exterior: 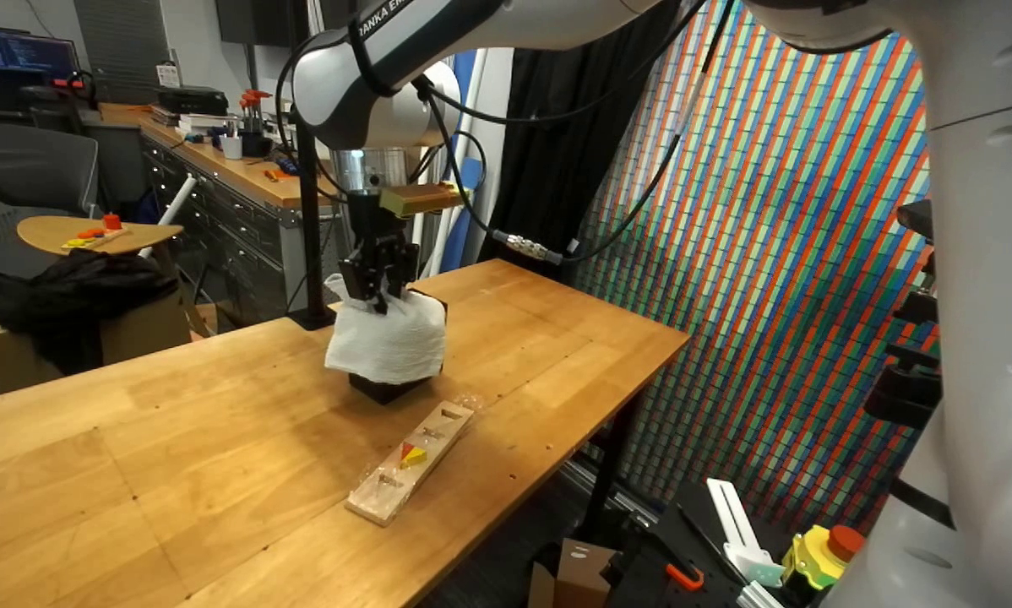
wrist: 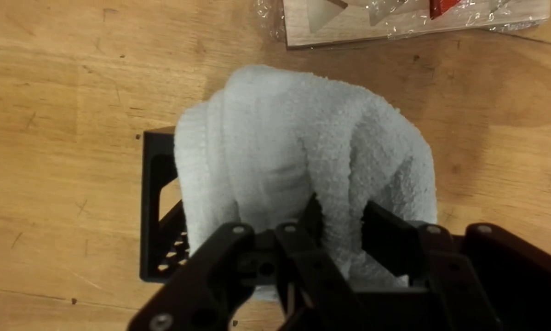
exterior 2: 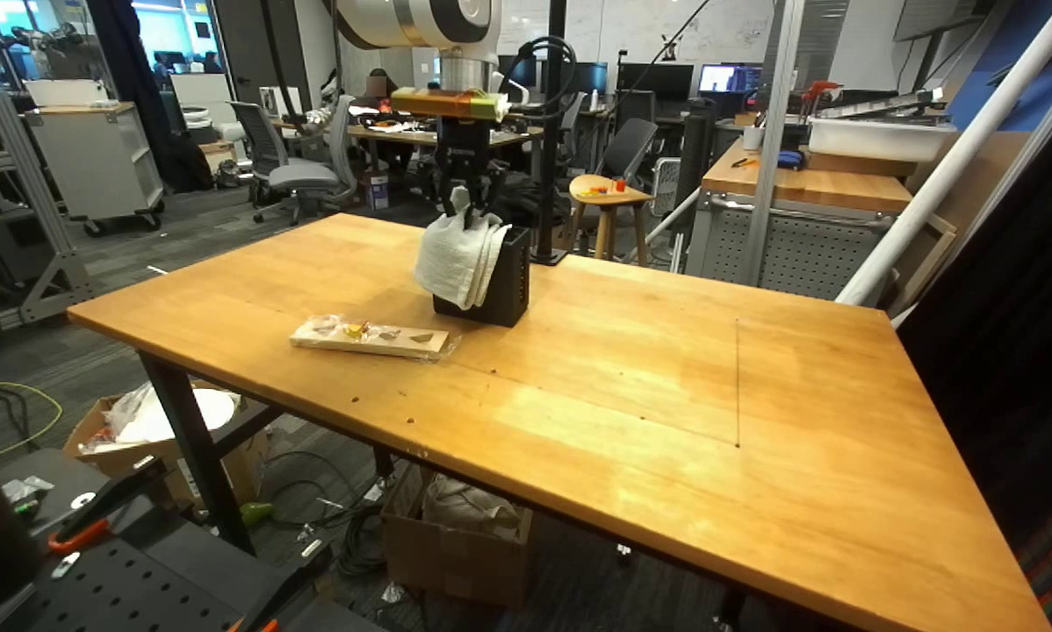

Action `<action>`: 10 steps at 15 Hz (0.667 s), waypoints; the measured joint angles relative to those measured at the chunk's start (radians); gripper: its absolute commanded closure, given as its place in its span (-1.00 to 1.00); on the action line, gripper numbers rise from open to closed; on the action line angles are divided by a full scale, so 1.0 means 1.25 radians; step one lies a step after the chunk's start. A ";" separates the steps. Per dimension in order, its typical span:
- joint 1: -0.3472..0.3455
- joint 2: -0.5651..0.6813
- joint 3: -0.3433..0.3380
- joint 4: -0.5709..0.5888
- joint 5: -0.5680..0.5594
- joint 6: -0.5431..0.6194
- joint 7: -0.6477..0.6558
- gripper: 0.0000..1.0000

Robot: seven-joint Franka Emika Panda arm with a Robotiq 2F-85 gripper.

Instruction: Pick the cloth and shove it in the black box

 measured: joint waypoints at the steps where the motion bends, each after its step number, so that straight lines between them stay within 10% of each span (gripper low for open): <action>1: -0.002 -0.003 0.000 -0.010 0.004 0.010 0.000 0.80; 10: -0.018 -0.011 0.000 -0.046 0.066 0.056 -0.030 0.80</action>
